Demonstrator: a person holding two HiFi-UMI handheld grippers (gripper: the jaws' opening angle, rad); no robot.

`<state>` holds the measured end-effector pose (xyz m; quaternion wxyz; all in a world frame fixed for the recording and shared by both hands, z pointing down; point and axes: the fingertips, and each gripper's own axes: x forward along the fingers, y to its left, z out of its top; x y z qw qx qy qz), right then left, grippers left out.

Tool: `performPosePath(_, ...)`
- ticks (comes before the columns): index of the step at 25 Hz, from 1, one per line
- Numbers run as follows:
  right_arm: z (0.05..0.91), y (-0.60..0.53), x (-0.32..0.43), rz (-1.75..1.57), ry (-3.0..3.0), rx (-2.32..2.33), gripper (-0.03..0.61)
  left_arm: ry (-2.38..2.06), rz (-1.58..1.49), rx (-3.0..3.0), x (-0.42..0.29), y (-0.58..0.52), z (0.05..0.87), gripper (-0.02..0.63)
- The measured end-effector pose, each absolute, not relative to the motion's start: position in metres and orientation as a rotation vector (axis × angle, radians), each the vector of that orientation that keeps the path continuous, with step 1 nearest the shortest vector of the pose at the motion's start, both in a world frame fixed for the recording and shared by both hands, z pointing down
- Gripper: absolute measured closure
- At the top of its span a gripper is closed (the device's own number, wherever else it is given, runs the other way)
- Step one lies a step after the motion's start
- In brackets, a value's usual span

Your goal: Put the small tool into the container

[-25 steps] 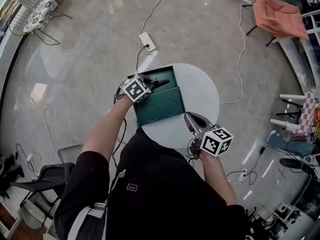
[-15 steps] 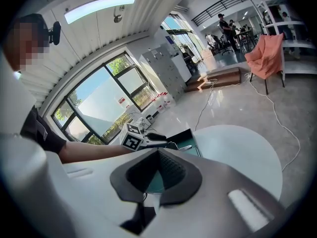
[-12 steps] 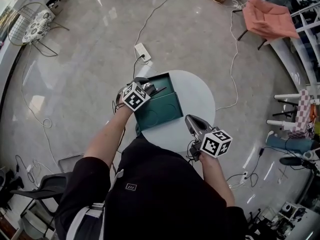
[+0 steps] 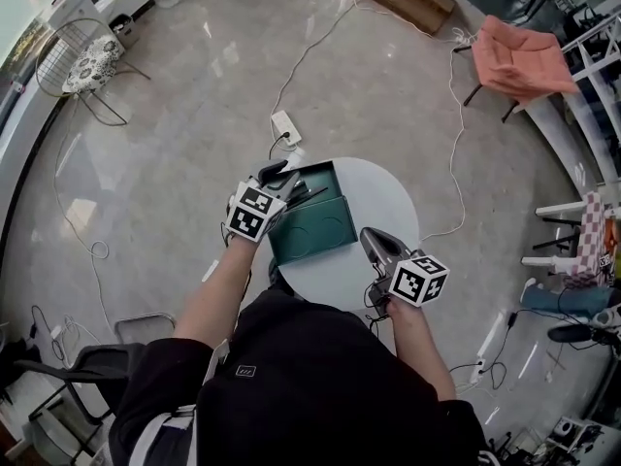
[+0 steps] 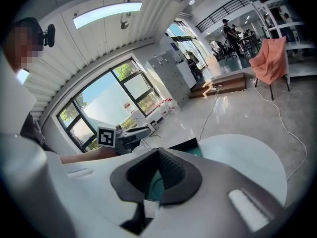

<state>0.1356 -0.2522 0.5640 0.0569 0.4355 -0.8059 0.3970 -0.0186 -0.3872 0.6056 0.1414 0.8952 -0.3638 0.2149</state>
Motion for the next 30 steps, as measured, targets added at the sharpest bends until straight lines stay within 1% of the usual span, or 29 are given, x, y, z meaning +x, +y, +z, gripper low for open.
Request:
performPosePath(9, 0.533, -0.255, 0.165, 1.08, -2.569, 1.314, 0.569, -1.224, 0.504, 2.619, -0.028, -0.353, 0.518, 0.53)
performPosePath(14, 0.507, -0.257, 0.185, 0.971, -2.648, 1.32, 0.569, -1.365, 0.51, 2.548, -0.044, -0.334, 0.48, 0.588)
performPosePath(16, 0.494, -0.259, 0.192, 0.943, -2.686, 1.323, 0.569, -1.402, 0.495, 2.544, -0.047, -0.324, 0.461, 0.597)
performPosePath(22, 0.44, -0.267, 0.196, 0.806, -2.819, 1.34, 0.569, -1.451, 0.401, 2.595, -0.049, -0.293, 0.409, 0.606)
performPosePath(26, 0.401, -0.274, 0.187, 0.681, -2.87, 1.324, 0.569, -1.422, 0.355, 2.633, -0.058, -0.301, 0.38, 0.607)
performPosePath(30, 0.346, -0.287, 0.18, 0.486, -2.923, 1.35, 0.569, -1.374, 0.341, 2.702, -0.063, -0.313, 0.341, 0.607)
